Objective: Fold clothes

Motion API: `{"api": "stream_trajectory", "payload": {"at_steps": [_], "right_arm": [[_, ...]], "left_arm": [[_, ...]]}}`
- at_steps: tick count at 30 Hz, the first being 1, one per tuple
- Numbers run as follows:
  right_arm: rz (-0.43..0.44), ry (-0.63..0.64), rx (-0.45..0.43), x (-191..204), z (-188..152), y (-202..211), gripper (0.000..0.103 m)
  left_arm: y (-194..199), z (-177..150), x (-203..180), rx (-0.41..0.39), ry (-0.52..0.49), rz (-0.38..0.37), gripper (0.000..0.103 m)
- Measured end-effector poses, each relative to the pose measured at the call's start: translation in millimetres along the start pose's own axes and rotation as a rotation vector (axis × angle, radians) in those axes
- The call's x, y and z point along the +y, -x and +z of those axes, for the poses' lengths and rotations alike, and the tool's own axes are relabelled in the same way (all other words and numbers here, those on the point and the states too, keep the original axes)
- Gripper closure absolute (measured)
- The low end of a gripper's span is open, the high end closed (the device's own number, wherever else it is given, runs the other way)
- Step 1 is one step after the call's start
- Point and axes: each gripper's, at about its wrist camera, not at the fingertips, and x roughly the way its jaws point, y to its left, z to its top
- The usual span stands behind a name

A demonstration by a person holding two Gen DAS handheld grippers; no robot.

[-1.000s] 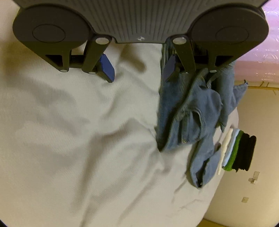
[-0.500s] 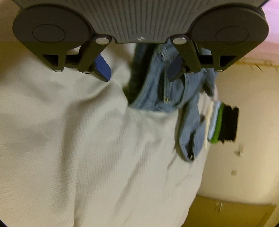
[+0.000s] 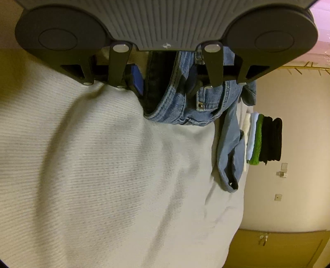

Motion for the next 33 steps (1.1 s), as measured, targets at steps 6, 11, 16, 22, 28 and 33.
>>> {"api": "stream_trajectory", "payload": {"at_steps": [6,11,16,22,28,33], "right_arm": [[0.009,0.011,-0.006,5.0,0.2,-16.6,0.059],[-0.021,0.074,-0.073,23.7,-9.3,0.5,0.082],[-0.113,0.136,-0.18,43.4,-31.6,88.0,0.083],[-0.261,0.045,-0.139,-4.7,-42.6,112.3,0.073],[-0.183,-0.004,-0.15,-18.3,-41.5,79.8,0.053],[-0.188,0.045,-0.119,15.9,-39.8,95.7,0.083]], "left_arm": [[-13.1,5.2,8.8,-0.017,0.053,-0.032,0.064],[-1.1,10.2,-12.2,0.002,-0.036,-0.12,0.096],[30.5,2.4,-24.9,0.049,-0.117,-0.195,0.094],[-15.2,-7.5,4.4,0.114,0.01,-0.085,0.073],[-34.7,-4.2,0.9,0.1,0.041,-0.109,0.092],[14.4,-2.9,-53.5,0.082,-0.173,-0.1,0.098]]}}
